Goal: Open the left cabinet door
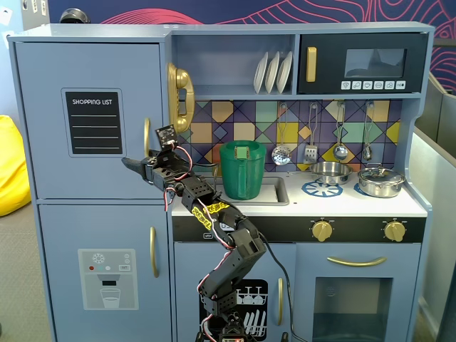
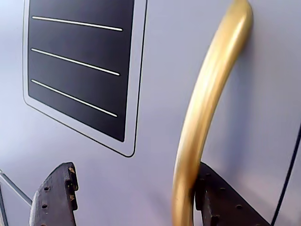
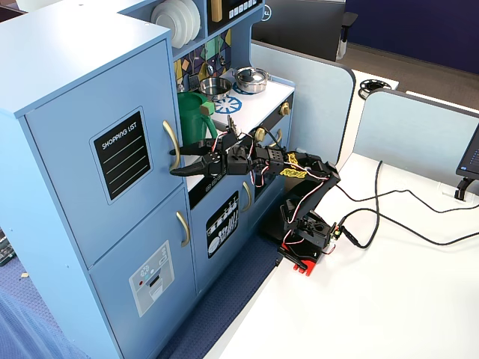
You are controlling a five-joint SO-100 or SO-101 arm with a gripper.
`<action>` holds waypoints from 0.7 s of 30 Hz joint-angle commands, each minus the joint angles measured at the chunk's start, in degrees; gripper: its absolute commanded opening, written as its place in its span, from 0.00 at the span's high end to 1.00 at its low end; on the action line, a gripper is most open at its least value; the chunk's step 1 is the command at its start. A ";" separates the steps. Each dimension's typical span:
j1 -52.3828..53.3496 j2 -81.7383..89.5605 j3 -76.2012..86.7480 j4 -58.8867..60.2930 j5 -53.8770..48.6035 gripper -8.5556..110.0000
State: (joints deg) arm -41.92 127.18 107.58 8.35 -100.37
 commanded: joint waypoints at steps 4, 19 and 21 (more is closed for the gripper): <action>-7.21 5.19 -0.44 -0.88 -7.12 0.75; -1.14 21.45 8.88 5.71 -6.86 0.76; 1.23 24.52 10.37 7.65 -5.89 0.76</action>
State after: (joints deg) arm -45.09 146.34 117.16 13.80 -108.02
